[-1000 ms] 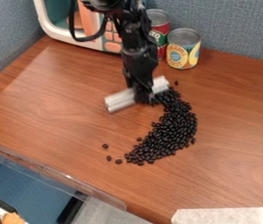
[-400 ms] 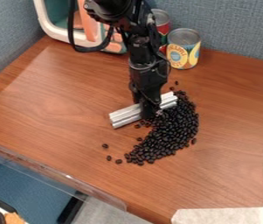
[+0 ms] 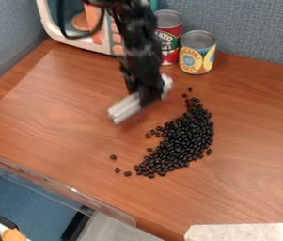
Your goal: Sweep into pile
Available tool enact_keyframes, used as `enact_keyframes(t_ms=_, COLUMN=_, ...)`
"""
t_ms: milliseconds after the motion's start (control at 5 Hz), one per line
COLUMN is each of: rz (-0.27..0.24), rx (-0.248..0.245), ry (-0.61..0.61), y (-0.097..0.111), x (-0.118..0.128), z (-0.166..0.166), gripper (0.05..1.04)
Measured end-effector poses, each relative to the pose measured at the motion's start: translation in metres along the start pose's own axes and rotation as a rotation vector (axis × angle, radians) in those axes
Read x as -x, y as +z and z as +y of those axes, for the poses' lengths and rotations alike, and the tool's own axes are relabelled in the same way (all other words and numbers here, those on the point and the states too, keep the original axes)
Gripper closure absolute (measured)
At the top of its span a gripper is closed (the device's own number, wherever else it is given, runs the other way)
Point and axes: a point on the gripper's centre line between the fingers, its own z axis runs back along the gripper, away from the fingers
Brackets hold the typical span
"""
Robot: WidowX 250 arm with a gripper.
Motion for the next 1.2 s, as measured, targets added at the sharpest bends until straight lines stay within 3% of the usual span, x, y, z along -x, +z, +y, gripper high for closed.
enact_keyframes(t_ms=200, rz=0.011, rx=-0.011, ry=0.075, y=0.0, x=0.007, z=0.046, gripper=0.716)
enact_keyframes(t_ms=600, rz=0.13, rx=0.018, ry=0.209, y=-0.023, x=0.031, z=0.069, gripper=0.669)
enact_keyframes(t_ms=1000, rz=0.153, rx=0.03, ry=0.268, y=-0.019, x=0.045, z=0.079, gripper=0.1)
enact_keyframes(t_ms=1200, rz=0.122, rx=0.03, ry=0.291, y=0.011, x=0.046, z=0.089, gripper=0.077)
